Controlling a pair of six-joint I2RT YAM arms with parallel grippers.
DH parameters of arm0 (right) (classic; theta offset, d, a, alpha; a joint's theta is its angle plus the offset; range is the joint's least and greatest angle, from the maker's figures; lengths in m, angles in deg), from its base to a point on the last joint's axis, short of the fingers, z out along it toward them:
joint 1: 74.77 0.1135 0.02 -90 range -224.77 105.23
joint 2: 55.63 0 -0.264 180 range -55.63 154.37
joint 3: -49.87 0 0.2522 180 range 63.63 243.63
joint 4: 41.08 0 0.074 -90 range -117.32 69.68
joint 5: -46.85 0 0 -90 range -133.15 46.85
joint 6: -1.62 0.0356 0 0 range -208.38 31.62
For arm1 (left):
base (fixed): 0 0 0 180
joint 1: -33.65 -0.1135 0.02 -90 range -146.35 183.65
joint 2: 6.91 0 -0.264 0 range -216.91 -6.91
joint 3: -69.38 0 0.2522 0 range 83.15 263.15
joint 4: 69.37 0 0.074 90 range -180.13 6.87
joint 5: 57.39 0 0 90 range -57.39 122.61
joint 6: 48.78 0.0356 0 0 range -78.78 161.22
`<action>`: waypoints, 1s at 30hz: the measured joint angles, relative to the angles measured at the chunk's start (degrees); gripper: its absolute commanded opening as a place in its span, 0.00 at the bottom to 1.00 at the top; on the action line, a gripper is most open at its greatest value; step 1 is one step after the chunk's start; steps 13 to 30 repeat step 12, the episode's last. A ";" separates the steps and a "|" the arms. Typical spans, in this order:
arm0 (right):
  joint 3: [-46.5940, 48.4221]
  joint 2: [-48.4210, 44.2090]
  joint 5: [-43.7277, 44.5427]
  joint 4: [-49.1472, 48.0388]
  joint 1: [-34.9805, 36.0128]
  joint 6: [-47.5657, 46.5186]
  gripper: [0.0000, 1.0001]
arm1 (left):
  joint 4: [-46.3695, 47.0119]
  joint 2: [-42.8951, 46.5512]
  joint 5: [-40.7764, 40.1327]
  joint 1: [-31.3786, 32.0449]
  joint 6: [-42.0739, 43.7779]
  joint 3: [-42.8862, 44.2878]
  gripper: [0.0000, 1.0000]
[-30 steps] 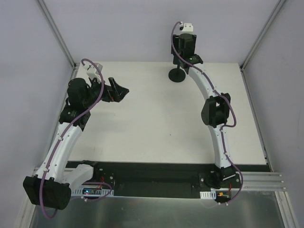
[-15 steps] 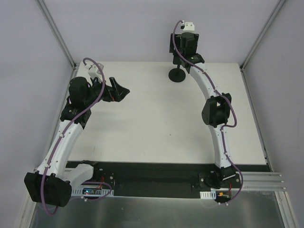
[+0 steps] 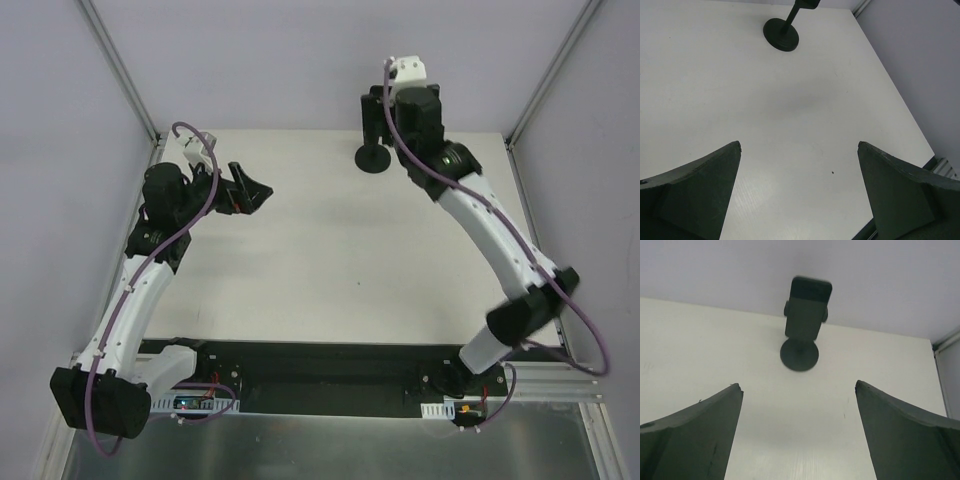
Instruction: Place the phone on the phone stand
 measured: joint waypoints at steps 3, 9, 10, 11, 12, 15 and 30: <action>-17.31 -18.05 3.28 -0.22 5.88 2.67 0.96 | 0.17 1.25 0.11 0.00 0.00 -0.07 0.99; -43.39 -49.90 5.95 3.21 18.32 8.44 0.96 | 1.27 8.13 -0.96 0.55 0.28 -0.72 0.99; -45.05 -54.34 6.27 4.70 19.23 9.16 0.96 | 1.42 9.94 -0.96 0.57 0.26 -0.72 0.99; -45.59 -58.03 6.80 6.71 19.80 9.73 0.96 | 1.44 11.87 -0.90 0.72 -0.02 -0.72 0.99; -45.48 -61.07 7.52 7.98 19.98 10.01 0.96 | 1.18 13.38 -0.83 0.87 -0.28 -0.44 0.99; -45.48 -61.07 7.52 7.98 19.98 10.01 0.96 | 1.18 13.38 -0.83 0.87 -0.28 -0.44 0.99; -45.48 -61.07 7.52 7.98 19.98 10.01 0.96 | 1.18 13.38 -0.83 0.87 -0.28 -0.44 0.99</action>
